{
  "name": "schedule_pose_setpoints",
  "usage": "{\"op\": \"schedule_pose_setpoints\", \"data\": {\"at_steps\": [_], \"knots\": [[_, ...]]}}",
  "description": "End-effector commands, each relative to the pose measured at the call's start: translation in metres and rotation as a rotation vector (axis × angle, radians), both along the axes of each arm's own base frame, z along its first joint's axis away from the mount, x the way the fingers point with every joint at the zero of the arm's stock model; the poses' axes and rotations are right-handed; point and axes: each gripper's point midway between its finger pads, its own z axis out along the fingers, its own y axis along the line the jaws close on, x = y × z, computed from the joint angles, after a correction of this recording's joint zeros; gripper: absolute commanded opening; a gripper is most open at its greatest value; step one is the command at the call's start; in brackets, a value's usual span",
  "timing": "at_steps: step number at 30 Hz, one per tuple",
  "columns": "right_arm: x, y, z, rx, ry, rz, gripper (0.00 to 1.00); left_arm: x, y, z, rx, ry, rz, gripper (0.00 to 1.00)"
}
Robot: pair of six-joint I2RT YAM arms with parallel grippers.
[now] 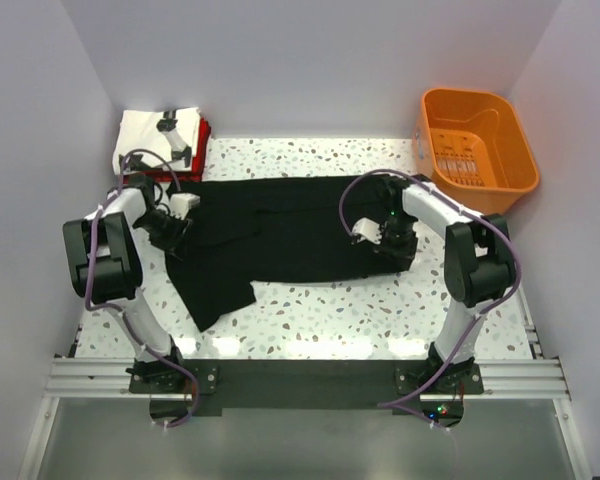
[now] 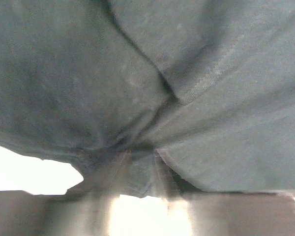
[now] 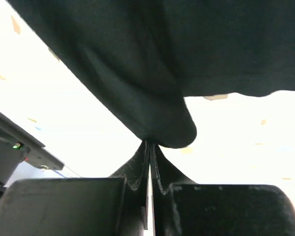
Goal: Fold and stack the t-shirts
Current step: Fold the tshirt
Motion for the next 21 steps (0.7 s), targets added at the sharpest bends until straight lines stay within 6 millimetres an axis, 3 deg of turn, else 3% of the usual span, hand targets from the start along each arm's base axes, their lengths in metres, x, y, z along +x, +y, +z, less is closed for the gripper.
{"op": "schedule_pose_setpoints", "data": {"at_steps": [1,2,3,4,5,6,8,11,15,21], "knots": [[0.017,-0.009,-0.001,-0.034,-0.112,0.041,0.00,0.014,0.000,0.020,-0.043,-0.096,-0.104,0.44],[0.017,-0.008,0.001,-0.031,-0.117,0.037,0.00,0.004,-0.011,0.041,-0.096,-0.130,-0.151,0.50],[0.016,-0.008,0.003,-0.027,-0.120,0.035,0.00,-0.004,-0.015,0.046,-0.105,-0.153,-0.232,0.60],[0.013,-0.008,0.005,-0.026,-0.113,0.035,0.00,-0.012,-0.018,0.054,-0.116,-0.165,-0.275,0.64],[0.011,-0.008,0.010,-0.016,-0.121,0.036,0.15,-0.022,-0.025,0.060,-0.140,-0.175,-0.323,0.71],[0.009,-0.006,0.014,-0.006,-0.122,0.035,0.32,-0.045,-0.031,0.069,-0.161,-0.149,-0.364,0.73],[0.004,-0.005,0.024,0.007,-0.139,0.030,0.55,-0.070,-0.036,0.080,-0.163,-0.155,-0.465,0.77],[0.004,-0.004,0.034,0.018,-0.180,0.017,0.57,-0.105,-0.044,0.080,-0.155,-0.161,-0.584,0.77],[-0.009,0.006,0.028,0.040,-0.159,0.012,0.56,-0.146,-0.058,0.057,-0.096,-0.152,-0.748,0.73],[-0.025,0.017,0.008,0.038,-0.142,-0.031,0.55,-0.172,-0.071,0.023,0.001,-0.153,-0.949,0.70]]}}
